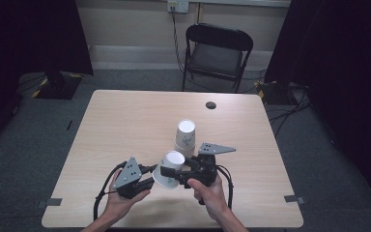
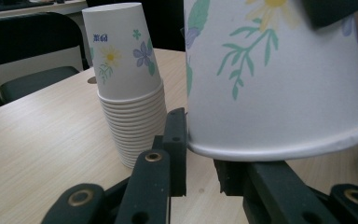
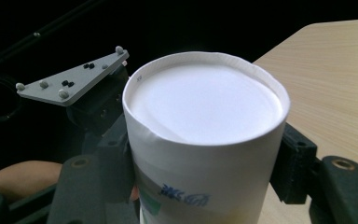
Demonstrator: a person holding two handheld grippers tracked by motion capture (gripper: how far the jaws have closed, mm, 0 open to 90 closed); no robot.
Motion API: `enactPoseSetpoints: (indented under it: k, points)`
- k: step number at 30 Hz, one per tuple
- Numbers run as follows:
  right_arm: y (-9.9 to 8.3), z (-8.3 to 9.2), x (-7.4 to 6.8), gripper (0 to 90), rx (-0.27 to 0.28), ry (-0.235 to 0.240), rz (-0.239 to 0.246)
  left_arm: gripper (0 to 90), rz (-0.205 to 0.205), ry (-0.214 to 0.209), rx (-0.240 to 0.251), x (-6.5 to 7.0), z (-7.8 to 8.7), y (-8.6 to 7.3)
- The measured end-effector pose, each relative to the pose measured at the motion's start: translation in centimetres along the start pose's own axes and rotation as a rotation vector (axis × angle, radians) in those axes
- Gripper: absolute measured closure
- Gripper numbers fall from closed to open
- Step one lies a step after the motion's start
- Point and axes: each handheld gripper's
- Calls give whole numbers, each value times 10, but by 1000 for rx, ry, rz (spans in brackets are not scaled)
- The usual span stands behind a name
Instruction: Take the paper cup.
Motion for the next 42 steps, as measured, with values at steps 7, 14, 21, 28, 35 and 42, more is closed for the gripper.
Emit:
enactPoseSetpoints:
  k: [7, 14, 21, 28, 35, 42]
  points:
    - [-2, -1, 7, 364, 3, 10, -77, 707, 5, -7, 9, -4, -1, 1]
    - [-3, 0, 9, 315, 23, 33, -119, 844, -11, -18, 11, -2, 2, 5]
    - [-3, -2, 8, 184, 16, 23, -53, 869, 7, -25, 9, -6, 6, 7]
    - [-1, 3, 9, 144, 5, -20, 34, 870, 49, -28, -18, -19, 8, 4]
    - [2, 8, 6, 162, -24, -111, 136, 869, 97, -32, -79, -32, 9, -4]
    - [-2, 11, 5, 218, -76, -177, 244, 869, 118, -26, -143, -39, 6, -11]
Point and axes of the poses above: each handheld gripper's, and its own axes: z roughly backward along the jaws, y roughly out of its top, x roughly to its right, and after that the axes turned 6 degrees about x, right-handed
